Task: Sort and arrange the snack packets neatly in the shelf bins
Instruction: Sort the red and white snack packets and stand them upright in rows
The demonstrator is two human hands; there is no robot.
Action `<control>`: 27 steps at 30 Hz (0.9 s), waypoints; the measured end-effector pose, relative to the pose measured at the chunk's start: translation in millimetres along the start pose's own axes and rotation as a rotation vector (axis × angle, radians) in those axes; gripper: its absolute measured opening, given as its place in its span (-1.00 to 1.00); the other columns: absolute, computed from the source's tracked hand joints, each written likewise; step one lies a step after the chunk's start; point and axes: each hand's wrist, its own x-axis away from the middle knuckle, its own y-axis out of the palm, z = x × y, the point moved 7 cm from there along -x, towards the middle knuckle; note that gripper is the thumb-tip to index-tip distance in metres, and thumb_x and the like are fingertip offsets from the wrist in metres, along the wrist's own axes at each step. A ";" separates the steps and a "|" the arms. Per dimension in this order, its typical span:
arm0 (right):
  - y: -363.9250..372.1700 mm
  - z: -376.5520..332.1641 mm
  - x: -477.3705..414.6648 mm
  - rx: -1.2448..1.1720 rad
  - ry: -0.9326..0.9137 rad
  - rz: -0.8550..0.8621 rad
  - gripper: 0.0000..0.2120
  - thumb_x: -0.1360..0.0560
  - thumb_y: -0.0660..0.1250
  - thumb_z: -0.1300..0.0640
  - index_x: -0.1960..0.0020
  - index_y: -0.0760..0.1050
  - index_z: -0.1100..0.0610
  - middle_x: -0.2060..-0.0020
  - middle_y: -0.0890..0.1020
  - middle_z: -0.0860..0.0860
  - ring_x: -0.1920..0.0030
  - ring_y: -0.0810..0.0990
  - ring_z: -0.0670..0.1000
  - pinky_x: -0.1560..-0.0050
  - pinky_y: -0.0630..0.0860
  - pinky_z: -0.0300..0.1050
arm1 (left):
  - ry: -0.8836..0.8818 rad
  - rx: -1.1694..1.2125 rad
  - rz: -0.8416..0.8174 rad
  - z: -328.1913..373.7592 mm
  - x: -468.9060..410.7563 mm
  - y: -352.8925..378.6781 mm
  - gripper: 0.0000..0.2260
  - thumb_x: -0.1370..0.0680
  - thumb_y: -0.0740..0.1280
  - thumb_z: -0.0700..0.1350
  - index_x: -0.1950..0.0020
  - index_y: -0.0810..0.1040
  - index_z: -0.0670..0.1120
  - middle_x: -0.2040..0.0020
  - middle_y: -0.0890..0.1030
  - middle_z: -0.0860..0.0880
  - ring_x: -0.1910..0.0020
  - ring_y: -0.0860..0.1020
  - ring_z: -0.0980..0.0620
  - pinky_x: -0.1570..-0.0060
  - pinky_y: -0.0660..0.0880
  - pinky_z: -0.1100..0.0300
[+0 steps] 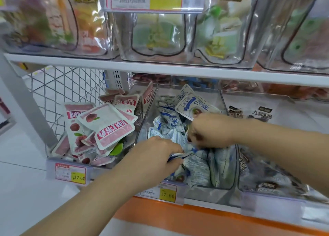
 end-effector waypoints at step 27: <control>-54.0 56.7 31.8 -0.272 0.277 0.642 -0.89 -0.50 0.34 0.15 0.09 0.55 0.20 0.26 0.54 0.03 0.17 0.54 0.06 0.15 0.37 -0.21 | 0.052 0.067 -0.145 -0.6 16.4 -1.5 -0.64 -0.56 0.27 0.02 -0.36 0.39 0.21 -0.34 0.42 0.25 -0.29 0.36 0.30 -0.26 0.21 0.44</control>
